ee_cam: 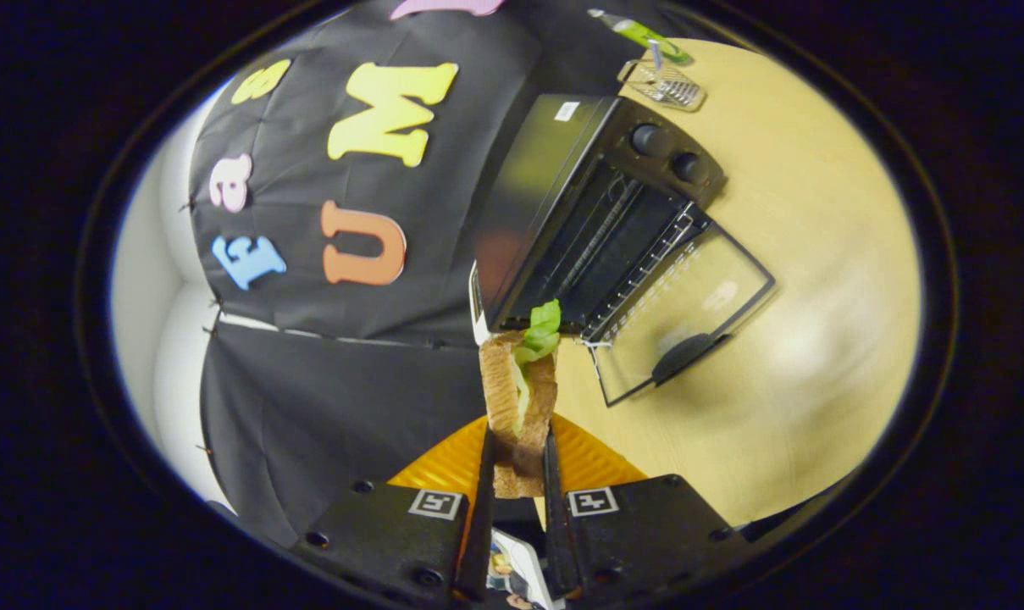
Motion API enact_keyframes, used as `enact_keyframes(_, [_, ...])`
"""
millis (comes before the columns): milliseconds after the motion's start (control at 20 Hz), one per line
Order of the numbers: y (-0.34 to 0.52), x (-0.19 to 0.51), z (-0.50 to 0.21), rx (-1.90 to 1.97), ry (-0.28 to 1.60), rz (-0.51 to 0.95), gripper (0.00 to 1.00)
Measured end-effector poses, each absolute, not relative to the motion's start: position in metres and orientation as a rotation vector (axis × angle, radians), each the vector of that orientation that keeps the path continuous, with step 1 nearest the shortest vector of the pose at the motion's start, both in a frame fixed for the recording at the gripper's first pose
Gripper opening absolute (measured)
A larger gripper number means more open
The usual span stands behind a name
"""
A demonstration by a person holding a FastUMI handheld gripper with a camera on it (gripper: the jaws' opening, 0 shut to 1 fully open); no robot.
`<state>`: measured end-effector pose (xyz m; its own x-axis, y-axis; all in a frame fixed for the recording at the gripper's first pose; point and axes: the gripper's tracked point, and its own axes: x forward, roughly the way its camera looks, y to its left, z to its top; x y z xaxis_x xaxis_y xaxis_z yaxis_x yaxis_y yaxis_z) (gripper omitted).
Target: Open the toaster oven, put the food inside, and close the toaster oven door.
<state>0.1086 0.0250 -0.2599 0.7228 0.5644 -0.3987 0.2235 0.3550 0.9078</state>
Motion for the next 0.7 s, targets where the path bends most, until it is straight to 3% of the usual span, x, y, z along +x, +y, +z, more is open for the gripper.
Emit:
enact_keyframes(300, [-0.008, 0.182, -0.3, 1.306, 0.595, 0.132, 0.32])
enact_keyframes(700, [0.009, 0.261, -0.346, 1.346, 0.407, 0.138, 0.32])
